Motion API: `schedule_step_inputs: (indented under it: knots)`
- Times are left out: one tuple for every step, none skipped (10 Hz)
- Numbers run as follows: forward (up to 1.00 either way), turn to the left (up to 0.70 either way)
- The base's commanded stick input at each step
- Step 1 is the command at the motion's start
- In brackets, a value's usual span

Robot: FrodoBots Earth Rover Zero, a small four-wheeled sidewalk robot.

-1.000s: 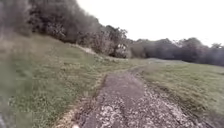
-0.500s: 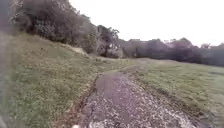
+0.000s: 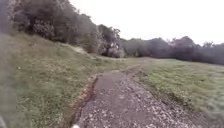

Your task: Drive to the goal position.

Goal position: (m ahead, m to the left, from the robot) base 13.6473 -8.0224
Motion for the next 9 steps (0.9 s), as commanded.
schedule_step_inputs:
  knots:
    - [0.7,-0.35]
    - [0.7,-0.35]
    - [0.7,-0.09]
    - [0.7,-0.02]
    - [0.7,0.0]
    - [0.7,0.0]
    - [0.7,0.0]
    - [0.7,0.0]
    - [0.7,0.0]
